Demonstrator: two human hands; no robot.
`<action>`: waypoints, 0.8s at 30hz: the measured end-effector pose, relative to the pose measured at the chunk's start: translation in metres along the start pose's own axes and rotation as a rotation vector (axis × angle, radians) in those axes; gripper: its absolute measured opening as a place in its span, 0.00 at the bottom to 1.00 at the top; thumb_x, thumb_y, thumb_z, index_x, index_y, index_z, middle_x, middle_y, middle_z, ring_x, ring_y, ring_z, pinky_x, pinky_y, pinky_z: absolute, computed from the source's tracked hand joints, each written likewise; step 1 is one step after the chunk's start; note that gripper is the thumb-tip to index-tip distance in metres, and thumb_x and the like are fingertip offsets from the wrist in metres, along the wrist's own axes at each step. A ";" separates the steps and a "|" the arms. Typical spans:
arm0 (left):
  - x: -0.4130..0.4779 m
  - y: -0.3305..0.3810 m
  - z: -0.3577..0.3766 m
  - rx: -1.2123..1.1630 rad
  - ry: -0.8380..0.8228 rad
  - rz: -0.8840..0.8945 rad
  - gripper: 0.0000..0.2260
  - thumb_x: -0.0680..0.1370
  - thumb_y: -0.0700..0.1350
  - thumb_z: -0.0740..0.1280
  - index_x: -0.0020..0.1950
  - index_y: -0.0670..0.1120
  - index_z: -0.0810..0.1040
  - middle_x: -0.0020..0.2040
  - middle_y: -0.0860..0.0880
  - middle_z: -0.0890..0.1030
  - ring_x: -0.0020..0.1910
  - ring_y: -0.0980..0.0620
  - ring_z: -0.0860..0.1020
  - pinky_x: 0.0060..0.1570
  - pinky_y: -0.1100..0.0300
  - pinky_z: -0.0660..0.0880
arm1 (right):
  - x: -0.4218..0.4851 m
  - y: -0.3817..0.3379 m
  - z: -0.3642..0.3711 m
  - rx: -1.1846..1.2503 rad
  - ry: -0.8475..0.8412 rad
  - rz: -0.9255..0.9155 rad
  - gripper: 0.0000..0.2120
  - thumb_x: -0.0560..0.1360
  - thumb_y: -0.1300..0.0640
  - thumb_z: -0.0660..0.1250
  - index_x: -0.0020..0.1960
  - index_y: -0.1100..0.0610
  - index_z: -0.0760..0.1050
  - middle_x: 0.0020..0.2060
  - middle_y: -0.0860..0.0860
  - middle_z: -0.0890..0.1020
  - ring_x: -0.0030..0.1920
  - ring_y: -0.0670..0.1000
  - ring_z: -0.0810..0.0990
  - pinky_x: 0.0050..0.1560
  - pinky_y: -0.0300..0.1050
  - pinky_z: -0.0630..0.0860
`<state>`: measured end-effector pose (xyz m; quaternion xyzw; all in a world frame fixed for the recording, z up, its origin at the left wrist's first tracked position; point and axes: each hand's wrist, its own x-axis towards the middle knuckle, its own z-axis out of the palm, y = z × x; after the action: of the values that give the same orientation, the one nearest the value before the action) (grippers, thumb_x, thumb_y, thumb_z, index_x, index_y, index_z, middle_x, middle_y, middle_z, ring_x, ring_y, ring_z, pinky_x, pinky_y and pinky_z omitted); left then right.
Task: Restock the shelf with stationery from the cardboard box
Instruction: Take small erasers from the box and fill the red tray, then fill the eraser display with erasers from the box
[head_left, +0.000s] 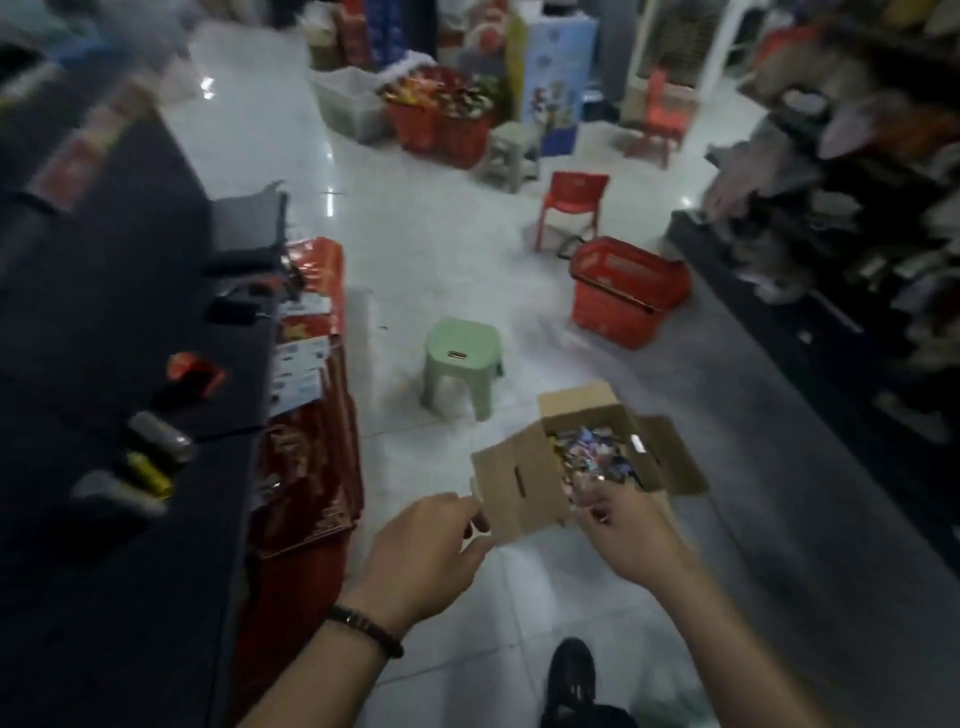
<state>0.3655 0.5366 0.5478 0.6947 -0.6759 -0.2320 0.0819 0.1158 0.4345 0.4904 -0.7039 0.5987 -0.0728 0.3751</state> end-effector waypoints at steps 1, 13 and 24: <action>0.025 0.014 0.015 0.012 -0.058 0.010 0.09 0.83 0.59 0.64 0.59 0.58 0.79 0.54 0.59 0.79 0.54 0.56 0.78 0.52 0.56 0.78 | 0.006 0.029 -0.012 0.005 0.003 0.048 0.09 0.81 0.51 0.71 0.59 0.54 0.82 0.51 0.51 0.86 0.50 0.50 0.84 0.53 0.51 0.82; 0.269 0.067 0.172 -0.014 -0.405 -0.085 0.09 0.83 0.59 0.65 0.61 0.60 0.77 0.58 0.59 0.78 0.57 0.55 0.76 0.58 0.58 0.76 | 0.163 0.235 -0.066 -0.083 -0.147 0.363 0.12 0.81 0.47 0.69 0.62 0.50 0.81 0.54 0.48 0.82 0.52 0.48 0.81 0.54 0.46 0.80; 0.512 -0.007 0.382 -0.102 -0.523 -0.137 0.11 0.81 0.53 0.66 0.61 0.53 0.80 0.59 0.52 0.79 0.59 0.47 0.78 0.56 0.50 0.79 | 0.402 0.386 0.027 0.106 -0.245 0.571 0.10 0.80 0.48 0.71 0.59 0.50 0.82 0.51 0.47 0.85 0.49 0.47 0.82 0.45 0.38 0.75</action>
<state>0.1955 0.1128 0.1005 0.6503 -0.6129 -0.4424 -0.0765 -0.0641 0.0855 0.0941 -0.4902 0.7179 0.0898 0.4861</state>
